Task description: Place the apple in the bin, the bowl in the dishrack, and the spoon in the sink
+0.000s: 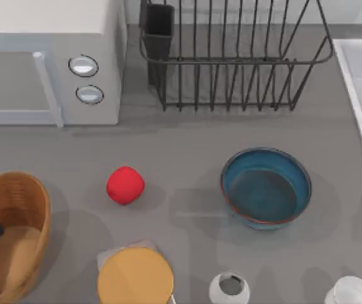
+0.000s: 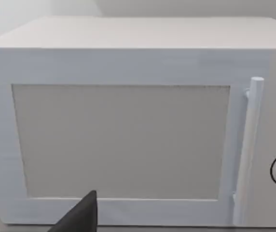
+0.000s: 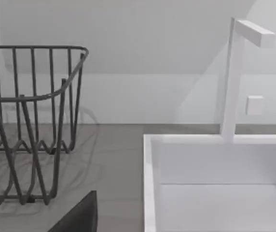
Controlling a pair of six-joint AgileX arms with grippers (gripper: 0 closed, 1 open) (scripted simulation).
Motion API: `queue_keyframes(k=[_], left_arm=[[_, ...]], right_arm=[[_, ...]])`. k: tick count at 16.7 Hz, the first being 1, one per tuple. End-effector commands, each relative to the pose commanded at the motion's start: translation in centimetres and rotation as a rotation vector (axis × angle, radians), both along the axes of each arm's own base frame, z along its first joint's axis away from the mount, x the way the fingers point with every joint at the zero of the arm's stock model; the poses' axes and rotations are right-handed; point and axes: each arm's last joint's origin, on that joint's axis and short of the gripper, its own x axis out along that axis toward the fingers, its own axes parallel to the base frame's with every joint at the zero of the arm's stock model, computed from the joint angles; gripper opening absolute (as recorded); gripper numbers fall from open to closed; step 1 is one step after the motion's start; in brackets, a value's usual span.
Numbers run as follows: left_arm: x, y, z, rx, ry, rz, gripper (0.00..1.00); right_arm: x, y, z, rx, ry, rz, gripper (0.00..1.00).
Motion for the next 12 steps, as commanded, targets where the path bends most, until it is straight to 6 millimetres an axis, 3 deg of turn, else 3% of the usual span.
queue_keyframes(k=[5,9,12], left_arm=[[0.1,-0.2,1.0,0.006,0.048,-0.02,1.0],[1.1,-0.9,4.1,0.032,0.228,-0.088,1.0],[3.4,-2.1,6.8,0.072,0.432,-0.161,1.0]], right_arm=[[0.0,0.0,0.0,0.0,0.0,0.0,1.0],[0.0,0.0,0.0,0.0,0.0,0.0,1.0],[0.0,0.0,0.0,0.0,0.0,0.0,1.0]])
